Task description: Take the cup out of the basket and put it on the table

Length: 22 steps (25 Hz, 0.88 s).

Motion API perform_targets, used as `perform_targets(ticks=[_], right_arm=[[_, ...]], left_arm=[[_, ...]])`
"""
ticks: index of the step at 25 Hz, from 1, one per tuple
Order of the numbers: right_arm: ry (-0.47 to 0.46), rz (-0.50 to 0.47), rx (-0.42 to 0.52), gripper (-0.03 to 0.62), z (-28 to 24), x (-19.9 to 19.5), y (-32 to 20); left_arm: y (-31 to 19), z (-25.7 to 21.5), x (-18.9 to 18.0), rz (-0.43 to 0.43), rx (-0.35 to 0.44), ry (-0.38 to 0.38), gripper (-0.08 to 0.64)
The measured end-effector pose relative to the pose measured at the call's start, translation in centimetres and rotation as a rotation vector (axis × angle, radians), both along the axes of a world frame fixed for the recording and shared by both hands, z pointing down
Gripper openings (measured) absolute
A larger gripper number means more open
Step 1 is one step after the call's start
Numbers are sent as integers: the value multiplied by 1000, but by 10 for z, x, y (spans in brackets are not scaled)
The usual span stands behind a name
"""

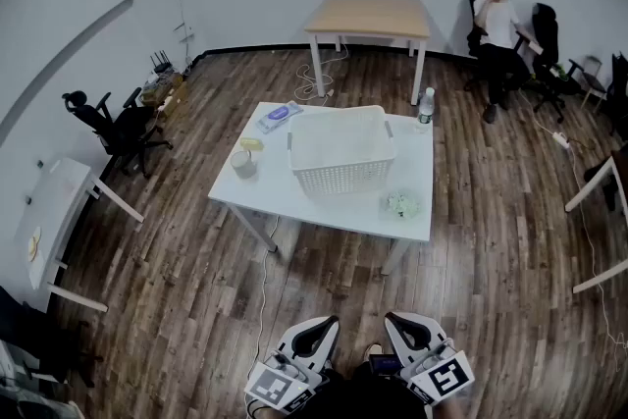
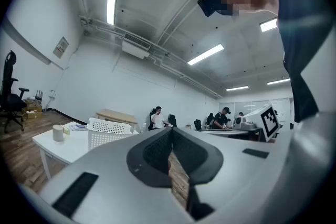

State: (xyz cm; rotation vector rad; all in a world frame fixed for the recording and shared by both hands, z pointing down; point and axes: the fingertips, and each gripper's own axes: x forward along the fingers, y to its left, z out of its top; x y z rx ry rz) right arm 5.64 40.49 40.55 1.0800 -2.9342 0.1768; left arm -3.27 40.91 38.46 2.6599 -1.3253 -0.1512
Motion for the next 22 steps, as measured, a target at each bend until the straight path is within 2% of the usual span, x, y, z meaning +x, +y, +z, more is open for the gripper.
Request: perform_targets(ticks=[6, 15, 22], right_arm=[[24, -4, 6, 23, -3, 9, -5], [-4, 2, -22, 25, 0, 23, -14], [-24, -35, -21, 25, -5, 39, -22]], left_arm=[[-4, 1, 12, -1, 5, -11, 9], [-11, 6, 27, -11, -6, -19, 9], [-21, 6, 45, -34, -12, -36, 9]])
